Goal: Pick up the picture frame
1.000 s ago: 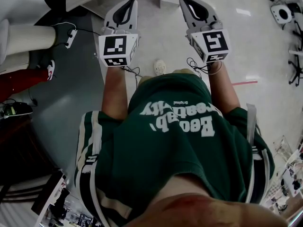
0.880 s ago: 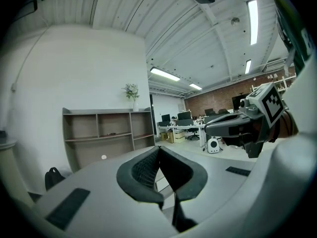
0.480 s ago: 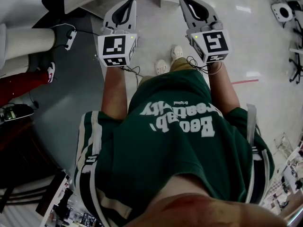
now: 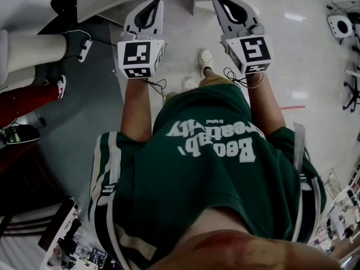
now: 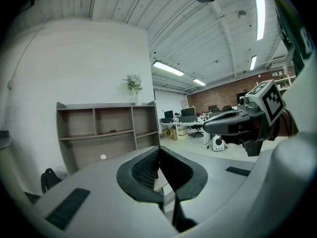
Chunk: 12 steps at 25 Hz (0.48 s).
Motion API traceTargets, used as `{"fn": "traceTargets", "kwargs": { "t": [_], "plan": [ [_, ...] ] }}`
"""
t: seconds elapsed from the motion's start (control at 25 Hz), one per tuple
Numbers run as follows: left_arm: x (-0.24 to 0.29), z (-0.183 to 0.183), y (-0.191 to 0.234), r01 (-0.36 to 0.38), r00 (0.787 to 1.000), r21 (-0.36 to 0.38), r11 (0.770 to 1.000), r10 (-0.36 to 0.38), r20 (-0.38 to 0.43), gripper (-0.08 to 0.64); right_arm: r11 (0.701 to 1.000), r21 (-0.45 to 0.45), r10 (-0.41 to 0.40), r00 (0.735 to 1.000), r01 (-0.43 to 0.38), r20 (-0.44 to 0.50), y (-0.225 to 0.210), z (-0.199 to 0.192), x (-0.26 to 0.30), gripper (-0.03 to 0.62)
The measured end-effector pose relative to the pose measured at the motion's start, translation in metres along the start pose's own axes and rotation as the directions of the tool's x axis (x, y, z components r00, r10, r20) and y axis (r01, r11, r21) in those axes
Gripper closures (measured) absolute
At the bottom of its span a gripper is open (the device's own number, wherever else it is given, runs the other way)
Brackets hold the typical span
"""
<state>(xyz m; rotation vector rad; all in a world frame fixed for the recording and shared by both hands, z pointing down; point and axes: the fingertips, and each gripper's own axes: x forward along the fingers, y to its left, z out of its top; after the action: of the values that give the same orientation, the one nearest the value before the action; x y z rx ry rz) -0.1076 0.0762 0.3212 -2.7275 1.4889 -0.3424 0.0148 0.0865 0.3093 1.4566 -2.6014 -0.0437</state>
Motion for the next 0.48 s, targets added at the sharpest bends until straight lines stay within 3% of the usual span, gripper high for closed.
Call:
{"fn": "traceTargets", "kwargs": {
  "t": [0.48],
  "plan": [
    [0.111, 0.021, 0.026, -0.091, 0.996, -0.002, 0.996, 0.091, -0.006, 0.541, 0.996, -0.009, 0.089, 0.996, -0.089, 0.022, -0.099, 0.001, 0.082, 0.557]
  ]
}}
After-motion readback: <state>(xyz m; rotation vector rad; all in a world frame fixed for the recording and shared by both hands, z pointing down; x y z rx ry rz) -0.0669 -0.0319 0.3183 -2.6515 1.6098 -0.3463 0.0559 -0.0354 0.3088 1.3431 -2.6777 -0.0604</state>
